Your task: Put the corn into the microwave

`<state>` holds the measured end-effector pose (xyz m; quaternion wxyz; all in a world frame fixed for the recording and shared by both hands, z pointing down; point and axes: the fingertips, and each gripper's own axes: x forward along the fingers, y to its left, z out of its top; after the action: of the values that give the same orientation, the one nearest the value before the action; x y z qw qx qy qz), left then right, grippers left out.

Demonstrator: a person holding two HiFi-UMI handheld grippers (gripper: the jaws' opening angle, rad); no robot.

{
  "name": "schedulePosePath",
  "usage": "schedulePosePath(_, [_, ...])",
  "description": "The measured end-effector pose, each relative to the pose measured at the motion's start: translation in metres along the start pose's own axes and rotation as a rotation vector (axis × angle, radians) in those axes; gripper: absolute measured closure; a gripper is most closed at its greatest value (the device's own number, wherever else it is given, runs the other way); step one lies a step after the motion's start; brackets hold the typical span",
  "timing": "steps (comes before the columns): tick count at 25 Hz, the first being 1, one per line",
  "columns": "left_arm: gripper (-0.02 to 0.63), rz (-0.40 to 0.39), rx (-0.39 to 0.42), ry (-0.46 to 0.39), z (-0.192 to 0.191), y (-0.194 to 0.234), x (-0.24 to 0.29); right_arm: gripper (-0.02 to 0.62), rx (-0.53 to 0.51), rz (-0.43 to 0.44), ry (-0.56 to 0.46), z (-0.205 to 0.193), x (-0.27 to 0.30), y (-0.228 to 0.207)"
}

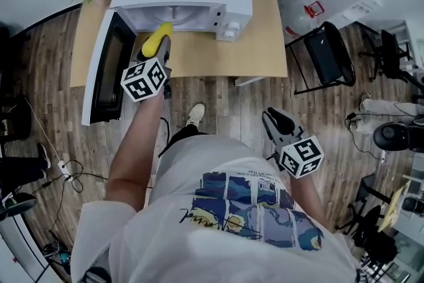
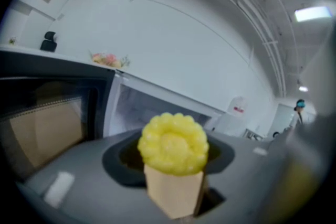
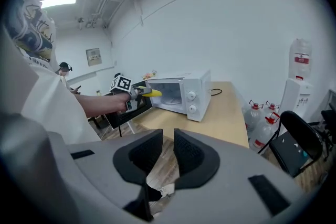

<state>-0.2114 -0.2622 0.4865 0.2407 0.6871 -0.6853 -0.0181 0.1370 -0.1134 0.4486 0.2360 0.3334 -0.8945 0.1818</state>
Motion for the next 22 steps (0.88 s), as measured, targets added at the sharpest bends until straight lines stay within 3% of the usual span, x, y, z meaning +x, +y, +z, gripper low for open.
schedulePosePath(11, [0.356, 0.049, 0.045, 0.058, -0.002, 0.043, 0.091, 0.537, 0.052, -0.115, 0.02, 0.017, 0.017, -0.025])
schedulePosePath(22, [0.356, 0.075, 0.12, 0.114, -0.009, 0.065, 0.149, 0.538, 0.108, -0.207, 0.013, 0.022, 0.023, -0.034])
